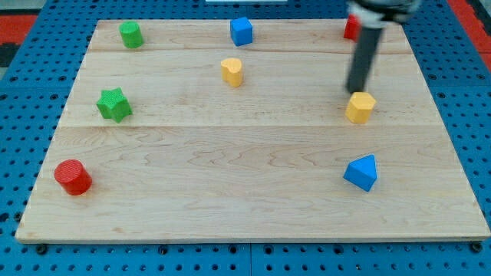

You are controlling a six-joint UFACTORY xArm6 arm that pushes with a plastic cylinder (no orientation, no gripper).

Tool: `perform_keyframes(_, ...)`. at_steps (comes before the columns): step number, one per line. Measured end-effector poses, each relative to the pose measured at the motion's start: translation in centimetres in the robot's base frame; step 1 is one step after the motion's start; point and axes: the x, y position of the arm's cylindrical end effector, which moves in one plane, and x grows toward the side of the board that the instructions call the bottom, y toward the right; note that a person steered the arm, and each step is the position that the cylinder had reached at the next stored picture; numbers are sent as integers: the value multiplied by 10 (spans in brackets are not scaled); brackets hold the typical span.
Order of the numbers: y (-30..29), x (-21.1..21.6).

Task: Place the green star at the center of the board

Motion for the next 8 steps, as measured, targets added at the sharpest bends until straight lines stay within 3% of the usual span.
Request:
perform_keyframes(1,76,46)
perform_keyframes(2,-49,51)
perform_keyframes(3,-214,51)
perform_keyframes(4,-291,35)
perform_keyframes(5,-333,95)
perform_keyframes(6,-448,91)
perform_keyframes(7,-481,59)
perform_keyframes(8,-381,47)
